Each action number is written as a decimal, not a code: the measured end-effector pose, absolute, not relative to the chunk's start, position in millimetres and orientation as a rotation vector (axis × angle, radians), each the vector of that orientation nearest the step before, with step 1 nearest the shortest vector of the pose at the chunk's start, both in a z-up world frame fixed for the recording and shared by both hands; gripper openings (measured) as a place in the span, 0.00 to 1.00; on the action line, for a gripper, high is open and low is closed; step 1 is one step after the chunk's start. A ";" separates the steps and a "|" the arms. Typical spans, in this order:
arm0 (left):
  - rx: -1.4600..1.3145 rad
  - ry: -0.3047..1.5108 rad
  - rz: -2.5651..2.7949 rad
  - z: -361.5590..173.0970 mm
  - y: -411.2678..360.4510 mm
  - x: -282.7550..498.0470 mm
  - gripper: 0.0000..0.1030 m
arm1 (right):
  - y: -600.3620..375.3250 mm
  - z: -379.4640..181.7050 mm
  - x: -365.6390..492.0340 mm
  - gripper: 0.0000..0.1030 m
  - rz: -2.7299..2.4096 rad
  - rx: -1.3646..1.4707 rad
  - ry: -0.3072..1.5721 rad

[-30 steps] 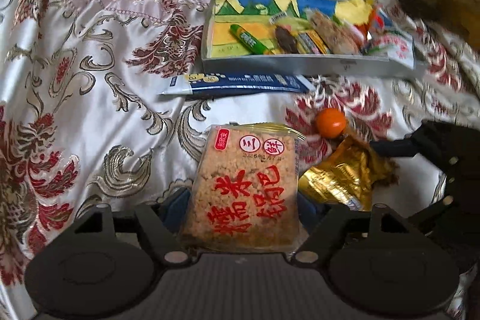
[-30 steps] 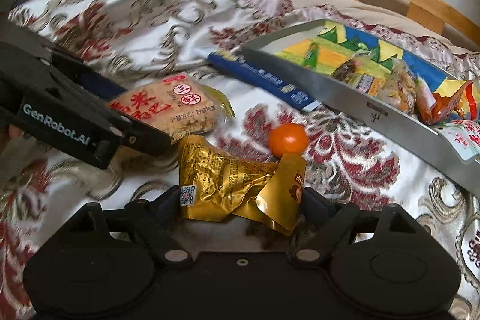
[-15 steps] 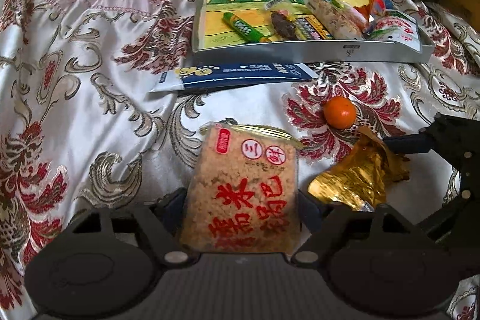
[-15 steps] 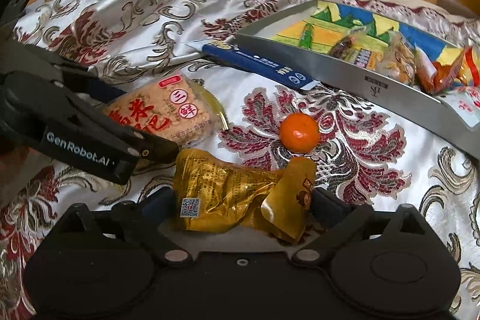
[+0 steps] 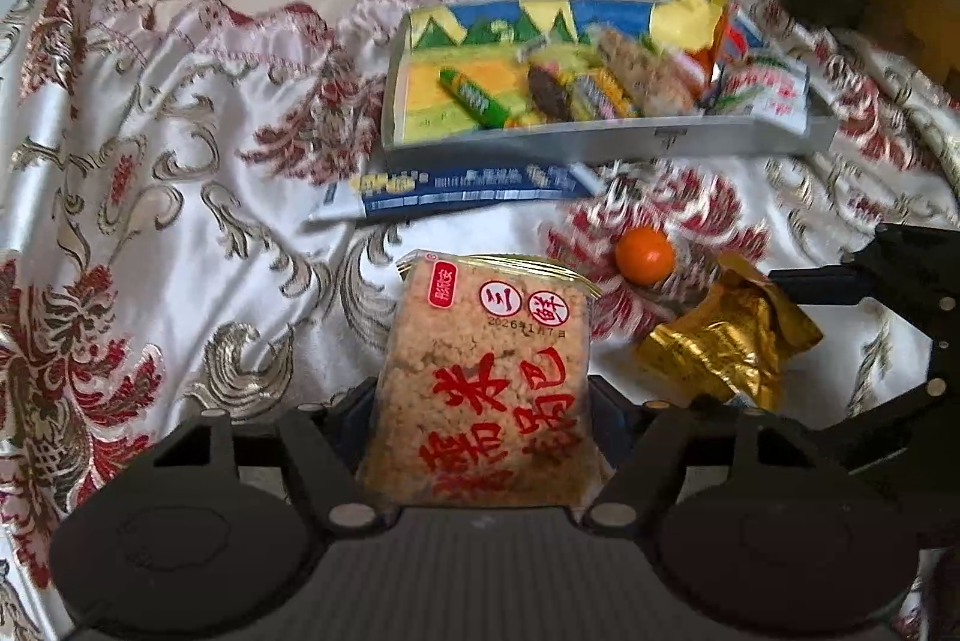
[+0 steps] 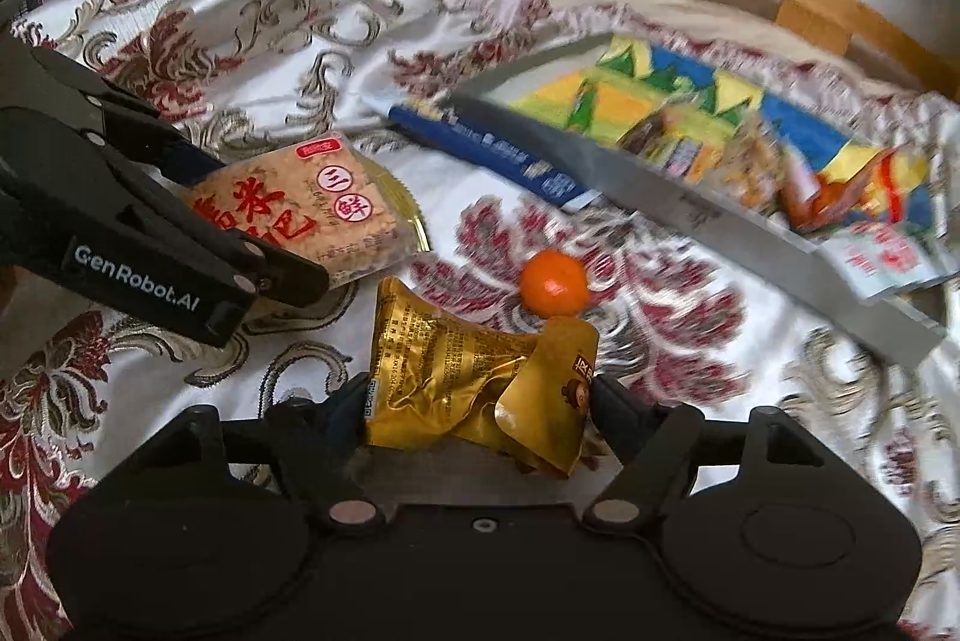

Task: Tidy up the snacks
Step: 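Carry the rice cracker and gold packet over the tray and lower them in, then open both tools to release the packets into the tray, then lift both tools up away from the tray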

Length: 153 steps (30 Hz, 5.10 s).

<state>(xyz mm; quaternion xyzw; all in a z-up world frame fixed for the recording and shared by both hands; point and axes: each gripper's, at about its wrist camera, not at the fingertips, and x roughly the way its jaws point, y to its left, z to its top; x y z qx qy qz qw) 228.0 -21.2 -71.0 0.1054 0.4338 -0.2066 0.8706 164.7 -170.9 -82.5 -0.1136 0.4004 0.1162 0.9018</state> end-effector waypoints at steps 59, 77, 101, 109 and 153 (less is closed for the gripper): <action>0.048 0.791 -0.279 -84.2 -144.7 403.8 0.73 | -309.9 -73.3 328.7 0.80 -0.255 -0.168 0.542; -0.060 0.767 -0.246 -62.1 -120.9 392.3 0.86 | -312.9 -64.2 317.5 0.97 -0.237 -0.108 0.495; -0.082 0.389 -0.144 34.8 -43.0 221.4 0.99 | -281.8 42.5 155.2 0.99 -0.159 0.017 0.169; -0.058 0.417 -0.097 38.7 -12.6 164.4 0.99 | -259.0 43.4 95.8 0.99 -0.107 0.037 0.194; 0.085 0.537 -0.112 25.8 18.2 72.0 1.00 | -212.9 28.2 14.9 0.99 0.058 0.000 0.407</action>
